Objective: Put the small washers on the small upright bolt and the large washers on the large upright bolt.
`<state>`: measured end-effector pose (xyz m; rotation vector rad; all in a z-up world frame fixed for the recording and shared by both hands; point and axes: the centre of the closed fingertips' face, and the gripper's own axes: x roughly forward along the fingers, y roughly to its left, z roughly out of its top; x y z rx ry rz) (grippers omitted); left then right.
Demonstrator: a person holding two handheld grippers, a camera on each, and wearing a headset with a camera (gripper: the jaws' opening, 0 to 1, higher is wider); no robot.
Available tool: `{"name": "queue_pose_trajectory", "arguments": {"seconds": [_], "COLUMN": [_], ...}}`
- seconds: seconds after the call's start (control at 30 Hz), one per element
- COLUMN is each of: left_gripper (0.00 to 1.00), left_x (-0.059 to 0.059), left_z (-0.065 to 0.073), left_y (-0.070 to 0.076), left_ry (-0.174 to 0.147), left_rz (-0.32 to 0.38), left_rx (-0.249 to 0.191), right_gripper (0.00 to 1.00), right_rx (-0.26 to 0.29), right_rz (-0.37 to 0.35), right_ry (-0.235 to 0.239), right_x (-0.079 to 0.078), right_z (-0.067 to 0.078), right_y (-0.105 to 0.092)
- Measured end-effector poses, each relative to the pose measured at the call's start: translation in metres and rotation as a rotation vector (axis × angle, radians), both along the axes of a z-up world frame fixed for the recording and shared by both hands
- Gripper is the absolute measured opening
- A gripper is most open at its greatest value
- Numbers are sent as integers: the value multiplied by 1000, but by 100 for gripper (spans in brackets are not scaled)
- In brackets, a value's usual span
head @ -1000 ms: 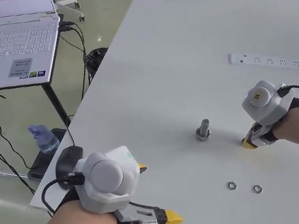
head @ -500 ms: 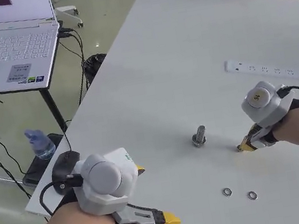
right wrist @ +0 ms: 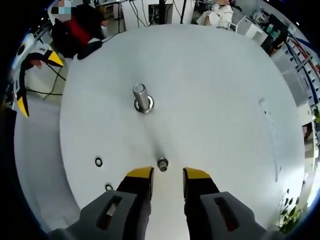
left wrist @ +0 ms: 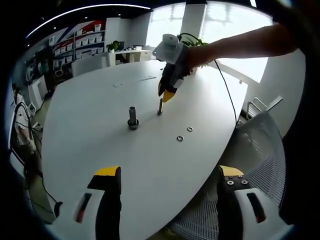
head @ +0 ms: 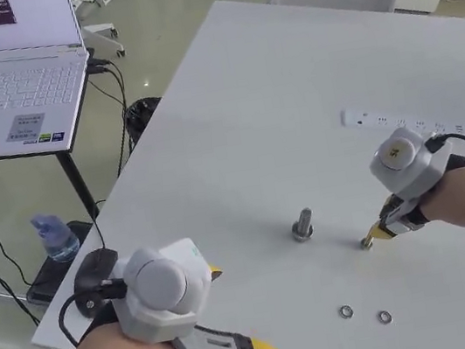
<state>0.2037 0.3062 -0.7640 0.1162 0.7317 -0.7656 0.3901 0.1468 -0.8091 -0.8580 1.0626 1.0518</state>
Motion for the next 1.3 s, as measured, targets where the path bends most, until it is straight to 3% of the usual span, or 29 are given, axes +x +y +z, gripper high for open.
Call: {"name": "queue_pose_trajectory", "arguments": {"seconds": [0.77,1.3], "left_gripper": [85,89], "left_x": [2,0], "left_z": [-1,-3], "left_y": [3,-4], "left_ry": [6,18], "left_rz": [1,-13], "left_rx": [13,13], "right_gripper": [27,27], "right_rx": [12,14], "right_rz": [23,23], "right_ry": [17,40], "right_x": [-18,-60], "right_z": [12,-1], "right_y": [0,-17]}}
